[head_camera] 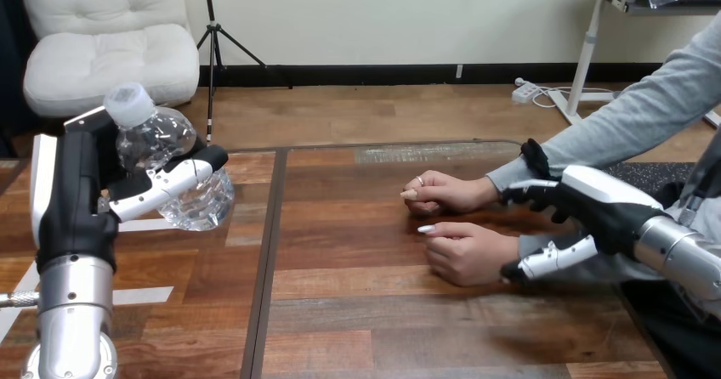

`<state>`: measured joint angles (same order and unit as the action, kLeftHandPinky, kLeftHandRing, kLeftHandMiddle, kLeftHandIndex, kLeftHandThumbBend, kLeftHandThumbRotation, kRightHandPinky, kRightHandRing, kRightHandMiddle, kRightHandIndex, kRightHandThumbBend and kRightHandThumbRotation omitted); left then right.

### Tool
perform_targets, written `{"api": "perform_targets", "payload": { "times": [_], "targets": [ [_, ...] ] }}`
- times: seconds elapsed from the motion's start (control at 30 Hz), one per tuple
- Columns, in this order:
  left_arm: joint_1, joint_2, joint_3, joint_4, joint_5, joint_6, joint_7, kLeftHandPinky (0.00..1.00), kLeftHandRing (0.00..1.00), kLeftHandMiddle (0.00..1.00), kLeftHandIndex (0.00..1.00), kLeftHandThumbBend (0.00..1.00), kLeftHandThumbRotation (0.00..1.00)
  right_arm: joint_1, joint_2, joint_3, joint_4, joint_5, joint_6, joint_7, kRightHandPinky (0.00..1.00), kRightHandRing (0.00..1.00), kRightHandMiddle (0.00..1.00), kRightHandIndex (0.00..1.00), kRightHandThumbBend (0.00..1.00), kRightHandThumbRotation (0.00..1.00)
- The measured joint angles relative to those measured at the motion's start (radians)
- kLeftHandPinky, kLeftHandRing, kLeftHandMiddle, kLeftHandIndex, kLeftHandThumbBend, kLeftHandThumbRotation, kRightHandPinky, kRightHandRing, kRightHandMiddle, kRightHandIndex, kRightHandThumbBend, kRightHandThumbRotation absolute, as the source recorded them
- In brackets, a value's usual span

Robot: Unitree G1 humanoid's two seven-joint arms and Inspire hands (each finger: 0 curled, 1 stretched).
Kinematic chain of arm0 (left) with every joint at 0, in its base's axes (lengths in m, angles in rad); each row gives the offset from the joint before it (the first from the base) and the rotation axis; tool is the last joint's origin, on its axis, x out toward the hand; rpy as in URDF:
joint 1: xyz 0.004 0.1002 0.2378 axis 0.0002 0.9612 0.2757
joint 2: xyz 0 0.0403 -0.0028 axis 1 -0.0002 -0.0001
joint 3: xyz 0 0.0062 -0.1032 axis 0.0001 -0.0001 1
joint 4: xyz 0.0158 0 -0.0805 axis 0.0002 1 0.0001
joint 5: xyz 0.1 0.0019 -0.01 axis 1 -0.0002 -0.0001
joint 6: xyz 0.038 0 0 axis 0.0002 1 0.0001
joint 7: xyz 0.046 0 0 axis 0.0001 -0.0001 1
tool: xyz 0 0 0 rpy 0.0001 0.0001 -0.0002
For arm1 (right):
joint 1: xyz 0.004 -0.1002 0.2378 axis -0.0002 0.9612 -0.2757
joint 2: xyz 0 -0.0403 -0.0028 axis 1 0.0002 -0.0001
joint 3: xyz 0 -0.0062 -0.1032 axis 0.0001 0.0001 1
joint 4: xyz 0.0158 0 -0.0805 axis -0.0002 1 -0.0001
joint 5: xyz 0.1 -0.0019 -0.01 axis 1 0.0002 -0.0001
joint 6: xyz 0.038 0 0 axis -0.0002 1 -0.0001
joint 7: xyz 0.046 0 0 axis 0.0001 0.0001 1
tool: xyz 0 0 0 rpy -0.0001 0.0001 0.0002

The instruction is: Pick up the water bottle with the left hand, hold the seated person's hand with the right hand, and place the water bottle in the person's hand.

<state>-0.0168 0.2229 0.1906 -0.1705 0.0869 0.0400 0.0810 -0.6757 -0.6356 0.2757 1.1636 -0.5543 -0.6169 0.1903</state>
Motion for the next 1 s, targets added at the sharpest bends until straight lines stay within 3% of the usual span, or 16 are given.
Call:
{"api": "perform_targets", "payload": {
  "times": [0.57,1.0],
  "targets": [
    [0.0,0.0,0.008,-0.002,-0.002,-0.001,-0.007,0.28,0.33,0.39,0.4,0.72,0.0,-0.012,-0.002,0.06,-0.011,-0.085,0.024,0.002,0.8,0.87,0.87,0.86,1.0,0.35],
    [0.001,0.0,0.017,-0.002,-0.003,-0.004,-0.01,0.28,0.33,0.39,0.4,0.72,0.0,-0.038,-0.006,0.082,-0.01,-0.119,0.031,-0.007,0.78,0.86,0.86,0.85,1.0,0.39]
  ]
}}
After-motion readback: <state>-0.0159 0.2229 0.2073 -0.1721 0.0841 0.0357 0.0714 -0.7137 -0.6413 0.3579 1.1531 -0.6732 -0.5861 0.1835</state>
